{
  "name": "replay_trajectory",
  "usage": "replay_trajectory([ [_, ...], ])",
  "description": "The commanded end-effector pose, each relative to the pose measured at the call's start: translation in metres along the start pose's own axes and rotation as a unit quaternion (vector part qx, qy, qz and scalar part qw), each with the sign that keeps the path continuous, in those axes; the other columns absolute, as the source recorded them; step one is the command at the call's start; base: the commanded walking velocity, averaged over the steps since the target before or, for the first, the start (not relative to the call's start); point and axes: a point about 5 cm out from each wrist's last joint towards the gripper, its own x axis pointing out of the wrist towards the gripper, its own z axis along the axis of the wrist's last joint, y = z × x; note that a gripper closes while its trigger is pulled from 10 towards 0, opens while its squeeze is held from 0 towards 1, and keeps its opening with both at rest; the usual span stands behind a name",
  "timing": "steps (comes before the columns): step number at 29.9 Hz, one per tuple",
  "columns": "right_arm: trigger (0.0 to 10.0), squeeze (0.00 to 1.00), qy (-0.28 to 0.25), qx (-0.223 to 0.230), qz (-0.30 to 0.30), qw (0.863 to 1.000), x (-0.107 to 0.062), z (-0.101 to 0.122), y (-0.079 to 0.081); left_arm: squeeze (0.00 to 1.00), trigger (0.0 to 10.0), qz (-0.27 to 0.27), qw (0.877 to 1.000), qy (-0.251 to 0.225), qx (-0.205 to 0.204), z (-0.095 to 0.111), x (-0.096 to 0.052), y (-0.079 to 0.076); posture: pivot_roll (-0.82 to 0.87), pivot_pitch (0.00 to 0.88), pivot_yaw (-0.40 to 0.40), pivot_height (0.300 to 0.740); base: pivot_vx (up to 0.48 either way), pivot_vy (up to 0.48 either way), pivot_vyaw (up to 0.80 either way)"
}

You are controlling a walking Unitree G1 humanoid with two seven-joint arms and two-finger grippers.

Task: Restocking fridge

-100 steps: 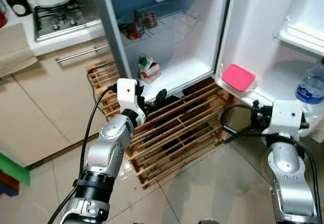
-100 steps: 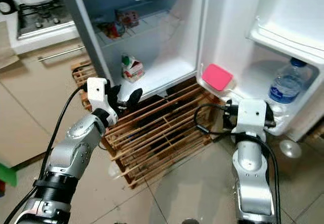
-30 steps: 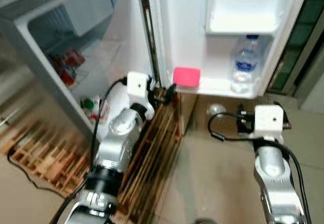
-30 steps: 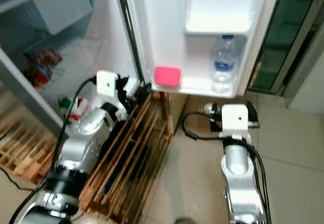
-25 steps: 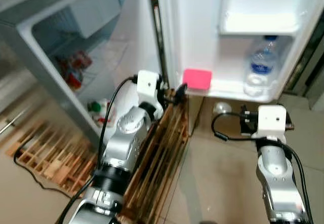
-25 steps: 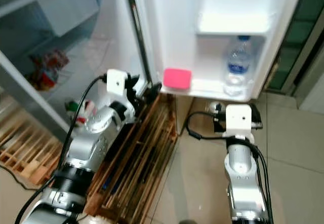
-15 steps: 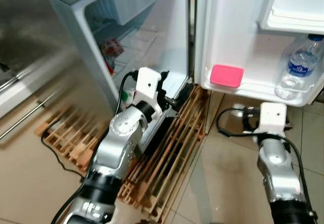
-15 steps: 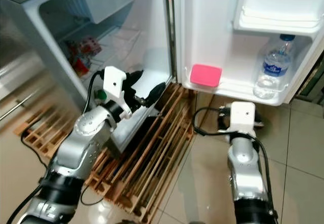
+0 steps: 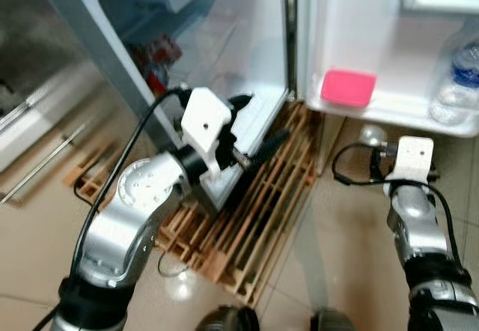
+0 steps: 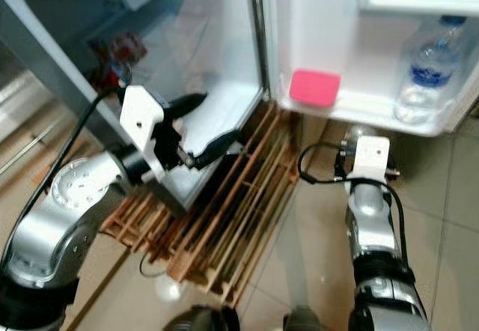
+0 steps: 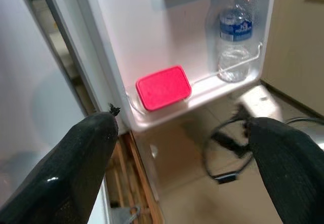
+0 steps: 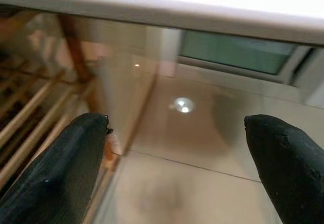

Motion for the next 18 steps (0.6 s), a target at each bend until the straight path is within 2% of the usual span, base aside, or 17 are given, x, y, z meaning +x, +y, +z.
replay_trajectory([
  [1, 10.0, 0.03, -0.017, -0.003, 0.004, 1.000, 0.002, 0.005, 0.006, 0.00, 10.0, -0.018, 1.000, 0.001, 0.003, 0.007, -0.005, -0.002, 0.13, 0.207, 0.257, 0.740, 0.000, 0.000, 0.00],
  [6, 10.0, 0.03, -0.046, 0.004, 0.001, 0.999, 0.005, 0.017, 0.007, 0.00, 10.0, -0.045, 0.998, 0.021, 0.023, 0.005, -0.008, -0.009, 0.13, 0.205, 0.264, 0.740, 0.000, 0.000, 0.00],
  [10, 10.0, 0.02, -0.090, 0.009, 0.007, 0.996, 0.010, 0.037, 0.012, 0.00, 10.0, -0.059, 0.997, 0.046, 0.024, 0.001, -0.009, -0.013, 0.12, 0.200, 0.266, 0.740, 0.000, 0.000, 0.00],
  [18, 10.0, 0.02, -0.118, 0.015, 0.003, 0.993, 0.018, 0.058, 0.014, 0.00, 10.0, -0.055, 0.997, 0.056, 0.025, 0.000, -0.009, -0.011, 0.12, 0.181, 0.260, 0.740, 0.000, 0.000, 0.00],
])
